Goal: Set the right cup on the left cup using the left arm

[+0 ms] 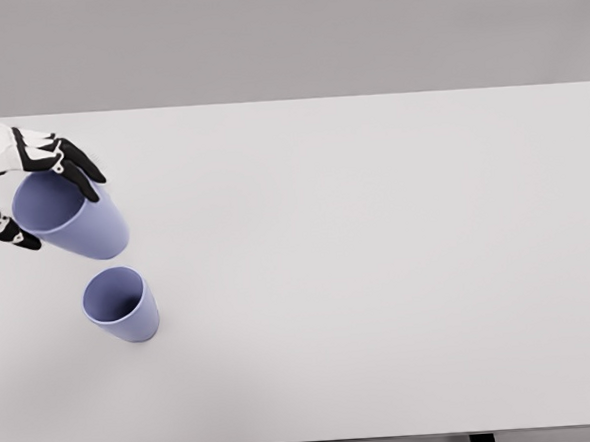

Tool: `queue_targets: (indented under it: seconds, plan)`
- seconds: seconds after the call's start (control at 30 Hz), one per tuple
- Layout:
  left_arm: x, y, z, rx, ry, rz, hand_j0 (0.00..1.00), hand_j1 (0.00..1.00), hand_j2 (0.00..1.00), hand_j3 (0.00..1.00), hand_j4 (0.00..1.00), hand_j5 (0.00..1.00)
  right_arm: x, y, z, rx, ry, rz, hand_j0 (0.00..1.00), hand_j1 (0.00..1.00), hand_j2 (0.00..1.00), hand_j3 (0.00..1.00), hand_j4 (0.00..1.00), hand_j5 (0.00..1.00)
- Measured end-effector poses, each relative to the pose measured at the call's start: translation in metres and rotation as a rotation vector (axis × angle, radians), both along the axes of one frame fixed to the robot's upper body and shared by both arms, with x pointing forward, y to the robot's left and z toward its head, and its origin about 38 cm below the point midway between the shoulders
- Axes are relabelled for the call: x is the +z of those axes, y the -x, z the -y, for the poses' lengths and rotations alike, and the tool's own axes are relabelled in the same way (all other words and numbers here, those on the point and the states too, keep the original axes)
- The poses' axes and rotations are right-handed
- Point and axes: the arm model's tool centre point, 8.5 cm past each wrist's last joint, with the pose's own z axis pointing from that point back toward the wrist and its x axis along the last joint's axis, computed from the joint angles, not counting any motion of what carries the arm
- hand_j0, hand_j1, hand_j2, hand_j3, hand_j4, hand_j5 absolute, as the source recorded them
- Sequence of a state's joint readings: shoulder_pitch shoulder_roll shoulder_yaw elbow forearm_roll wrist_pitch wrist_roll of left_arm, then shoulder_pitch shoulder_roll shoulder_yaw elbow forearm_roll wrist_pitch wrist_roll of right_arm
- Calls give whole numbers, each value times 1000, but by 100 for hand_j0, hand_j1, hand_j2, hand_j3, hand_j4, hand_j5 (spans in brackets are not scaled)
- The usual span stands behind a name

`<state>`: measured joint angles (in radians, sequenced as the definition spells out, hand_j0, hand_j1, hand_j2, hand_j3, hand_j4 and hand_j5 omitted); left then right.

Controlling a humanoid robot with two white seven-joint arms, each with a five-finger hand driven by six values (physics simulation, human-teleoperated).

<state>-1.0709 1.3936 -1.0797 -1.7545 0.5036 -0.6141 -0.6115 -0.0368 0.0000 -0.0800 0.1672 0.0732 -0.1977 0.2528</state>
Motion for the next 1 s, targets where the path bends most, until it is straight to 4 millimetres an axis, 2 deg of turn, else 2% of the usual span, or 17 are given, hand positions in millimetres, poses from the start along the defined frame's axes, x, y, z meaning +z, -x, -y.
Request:
queue_targets:
  seconds: [1.0]
  plan:
    - [-12,10,-14,43,23,-74,63,63,63,63,63,63,0,0,0,0,0,0,100,100,100,100,100,100]
